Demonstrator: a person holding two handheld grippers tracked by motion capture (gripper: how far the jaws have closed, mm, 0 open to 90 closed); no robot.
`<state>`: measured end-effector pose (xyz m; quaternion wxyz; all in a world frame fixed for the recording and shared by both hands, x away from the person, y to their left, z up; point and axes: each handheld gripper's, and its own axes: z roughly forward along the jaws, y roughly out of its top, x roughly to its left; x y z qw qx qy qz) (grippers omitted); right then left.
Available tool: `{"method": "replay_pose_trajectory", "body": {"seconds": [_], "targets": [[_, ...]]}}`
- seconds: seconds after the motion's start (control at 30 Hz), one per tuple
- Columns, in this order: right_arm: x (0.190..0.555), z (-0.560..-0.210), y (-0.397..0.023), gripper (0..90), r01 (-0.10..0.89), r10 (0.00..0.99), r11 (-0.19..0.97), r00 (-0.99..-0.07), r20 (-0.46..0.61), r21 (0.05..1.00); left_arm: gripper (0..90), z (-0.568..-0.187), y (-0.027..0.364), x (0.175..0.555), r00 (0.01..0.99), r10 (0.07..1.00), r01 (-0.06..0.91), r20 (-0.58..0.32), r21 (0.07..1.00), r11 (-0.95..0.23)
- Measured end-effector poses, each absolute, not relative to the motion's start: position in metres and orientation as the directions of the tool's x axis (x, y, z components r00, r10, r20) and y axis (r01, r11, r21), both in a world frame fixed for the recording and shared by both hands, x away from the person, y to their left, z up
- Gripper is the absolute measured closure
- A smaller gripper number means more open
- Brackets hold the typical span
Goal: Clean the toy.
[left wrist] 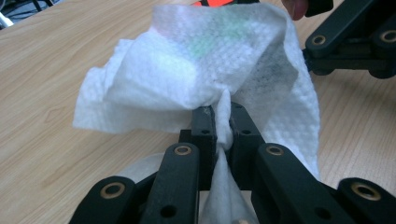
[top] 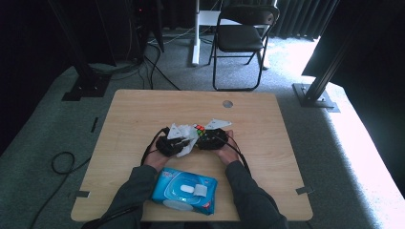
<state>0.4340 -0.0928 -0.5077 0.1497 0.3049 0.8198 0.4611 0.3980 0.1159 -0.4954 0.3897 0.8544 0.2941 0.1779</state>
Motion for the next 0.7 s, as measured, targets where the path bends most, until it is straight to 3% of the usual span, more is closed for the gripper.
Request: {"method": "replay_pose_trajectory", "body": {"seconds": [0.7], "targets": [[0.436, -0.501, -0.097, 34.2, 0.366, 0.652, 0.329, -0.755, 0.071, 0.87, 83.6, -0.507, 0.109, 0.398, 0.791, 0.606, 0.368, 0.087, 0.724, -0.584]]}}
